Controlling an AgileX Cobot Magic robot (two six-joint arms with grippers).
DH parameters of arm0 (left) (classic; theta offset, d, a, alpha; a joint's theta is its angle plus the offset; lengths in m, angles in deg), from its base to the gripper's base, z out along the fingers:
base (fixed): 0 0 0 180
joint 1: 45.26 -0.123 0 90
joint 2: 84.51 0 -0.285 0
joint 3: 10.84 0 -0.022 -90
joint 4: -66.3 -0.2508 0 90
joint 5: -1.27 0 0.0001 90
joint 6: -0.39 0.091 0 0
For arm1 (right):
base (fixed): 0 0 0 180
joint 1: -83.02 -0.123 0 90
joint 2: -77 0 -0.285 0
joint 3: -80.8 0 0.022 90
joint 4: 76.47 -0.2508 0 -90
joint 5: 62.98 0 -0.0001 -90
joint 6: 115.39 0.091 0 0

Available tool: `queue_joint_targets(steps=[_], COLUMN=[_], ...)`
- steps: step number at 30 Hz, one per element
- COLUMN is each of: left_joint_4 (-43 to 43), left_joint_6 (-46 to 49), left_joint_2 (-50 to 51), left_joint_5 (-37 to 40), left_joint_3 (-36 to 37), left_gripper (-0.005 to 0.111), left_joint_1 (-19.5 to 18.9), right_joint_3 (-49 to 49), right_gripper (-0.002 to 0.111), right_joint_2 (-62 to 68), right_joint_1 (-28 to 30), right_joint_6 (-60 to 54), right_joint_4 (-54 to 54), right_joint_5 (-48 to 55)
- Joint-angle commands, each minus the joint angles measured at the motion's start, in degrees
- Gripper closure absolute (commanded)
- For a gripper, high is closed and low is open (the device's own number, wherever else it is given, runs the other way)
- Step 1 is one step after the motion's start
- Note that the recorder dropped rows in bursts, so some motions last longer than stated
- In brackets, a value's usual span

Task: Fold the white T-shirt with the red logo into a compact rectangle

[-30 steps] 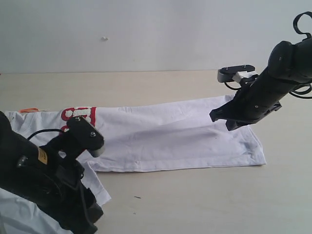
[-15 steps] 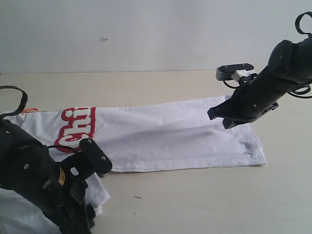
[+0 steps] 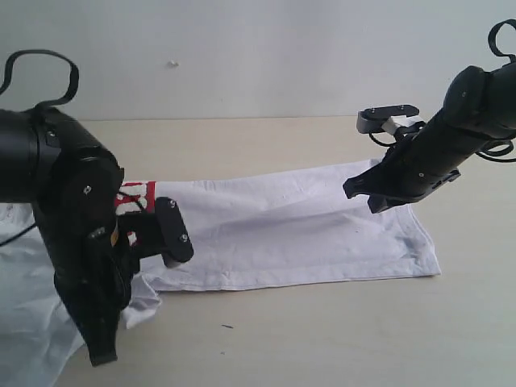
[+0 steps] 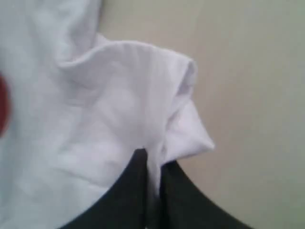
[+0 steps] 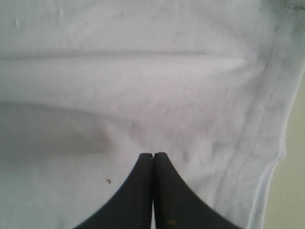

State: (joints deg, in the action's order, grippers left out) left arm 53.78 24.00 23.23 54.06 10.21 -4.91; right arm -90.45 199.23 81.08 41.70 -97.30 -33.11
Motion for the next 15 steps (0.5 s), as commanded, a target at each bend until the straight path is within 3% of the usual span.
queue_joint_targets(steps=[1,5,11,15], left_joint_4=[-19.74,-35.02,-38.97,-41.25], left_joint_6=[4.79,9.19,9.53,7.78], left_joint_2=[-0.22,-0.22,1.05,4.08], left_joint_5=[-2.93,-13.05,-25.51,-25.41], left_joint_3=[-2.13,-2.13,-2.13,-2.13], left_gripper=[0.107,0.107,0.107,0.09], left_joint_1=[0.22,0.22,0.13,-1.39], right_joint_3=[0.07,0.07,0.07,0.07], right_gripper=[0.108,0.108,0.108,0.108], right_joint_2=[-0.45,-0.45,-0.45,-0.45], right_joint_1=[-0.06,-0.06,-0.06,-0.06], right_joint_6=[-0.46,-0.59,-0.59,-0.59], right_joint_4=[-0.2,-0.2,-0.2,-0.2], right_joint_5=[-0.71,-0.7,-0.9,-1.17])
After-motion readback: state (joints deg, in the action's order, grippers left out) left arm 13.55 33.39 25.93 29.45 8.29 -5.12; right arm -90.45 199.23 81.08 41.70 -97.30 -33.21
